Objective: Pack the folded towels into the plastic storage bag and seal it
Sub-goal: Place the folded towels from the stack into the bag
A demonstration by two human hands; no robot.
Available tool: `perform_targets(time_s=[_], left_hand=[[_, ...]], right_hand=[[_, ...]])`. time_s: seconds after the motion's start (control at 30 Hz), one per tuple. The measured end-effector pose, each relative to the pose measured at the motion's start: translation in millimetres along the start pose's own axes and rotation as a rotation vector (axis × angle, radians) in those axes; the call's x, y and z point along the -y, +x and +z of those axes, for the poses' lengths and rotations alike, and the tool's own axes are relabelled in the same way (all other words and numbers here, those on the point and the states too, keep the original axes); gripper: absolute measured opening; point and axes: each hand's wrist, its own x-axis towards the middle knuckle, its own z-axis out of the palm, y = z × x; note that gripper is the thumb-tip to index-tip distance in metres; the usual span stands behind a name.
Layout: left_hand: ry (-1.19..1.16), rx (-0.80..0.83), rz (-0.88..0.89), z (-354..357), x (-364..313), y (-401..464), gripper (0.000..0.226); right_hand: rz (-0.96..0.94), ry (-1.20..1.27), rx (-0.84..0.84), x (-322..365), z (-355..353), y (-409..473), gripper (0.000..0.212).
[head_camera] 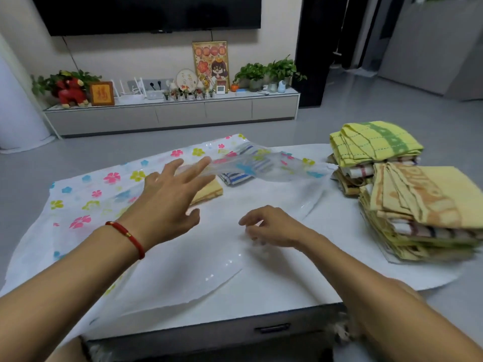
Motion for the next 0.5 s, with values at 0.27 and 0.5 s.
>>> perform_targets(time_s=[0.27,0.5], left_hand=[[-0.018,0.022,0.053,20.2,-37.0,21.8,0.081],[-0.080,0.004,0.002,12.5,-57.8,34.2,0.082]], right_hand=[[0.396,-0.499,-0.938,-120.9,-166.0,-140.3,0.035],[0.804,-0.351,-0.718,-158.0,-209.0,-152.6,0.049]])
